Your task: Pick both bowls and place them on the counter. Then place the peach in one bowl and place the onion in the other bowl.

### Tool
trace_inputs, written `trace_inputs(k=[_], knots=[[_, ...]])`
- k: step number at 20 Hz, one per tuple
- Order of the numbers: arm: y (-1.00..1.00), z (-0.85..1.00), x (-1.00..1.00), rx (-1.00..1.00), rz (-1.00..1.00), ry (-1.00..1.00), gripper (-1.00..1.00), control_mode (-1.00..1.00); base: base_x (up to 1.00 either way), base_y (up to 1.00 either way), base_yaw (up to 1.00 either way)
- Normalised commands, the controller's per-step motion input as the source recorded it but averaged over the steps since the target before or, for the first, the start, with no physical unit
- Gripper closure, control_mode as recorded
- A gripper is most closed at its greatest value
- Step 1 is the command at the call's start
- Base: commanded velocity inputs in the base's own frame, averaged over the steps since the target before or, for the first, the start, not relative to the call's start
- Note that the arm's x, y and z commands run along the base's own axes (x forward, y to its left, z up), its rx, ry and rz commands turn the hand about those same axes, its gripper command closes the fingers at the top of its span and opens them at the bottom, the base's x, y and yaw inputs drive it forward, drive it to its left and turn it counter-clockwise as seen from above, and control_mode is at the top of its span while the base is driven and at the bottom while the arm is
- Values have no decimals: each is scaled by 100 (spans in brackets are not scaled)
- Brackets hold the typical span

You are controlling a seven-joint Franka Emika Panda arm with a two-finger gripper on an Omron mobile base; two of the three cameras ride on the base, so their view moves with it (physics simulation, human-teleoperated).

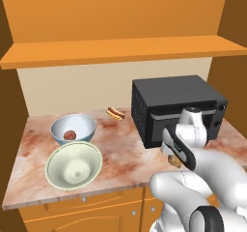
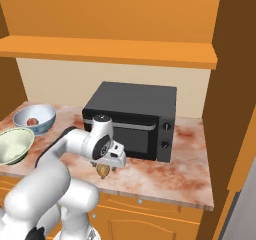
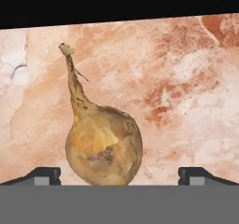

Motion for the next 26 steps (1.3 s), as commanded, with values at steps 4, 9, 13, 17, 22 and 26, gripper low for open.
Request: trace_inputs(k=[4, 9, 13, 17, 22, 26], knots=[[18, -20, 0, 4, -2, 0, -100, -100, 0, 0, 0], [20, -22, -1, 6, -2, 0, -100, -100, 0, 0, 0], [1, -30, 0, 0, -3, 0, -100, -100, 0, 0, 0], [0, -25, 0, 0, -1, 0, -100, -100, 0, 0, 0], [3, -13, -15, 0, 0, 3, -100, -100, 0, 0, 0], [7, -9, -9, 0, 0, 5, 100, -100, 0, 0, 0]])
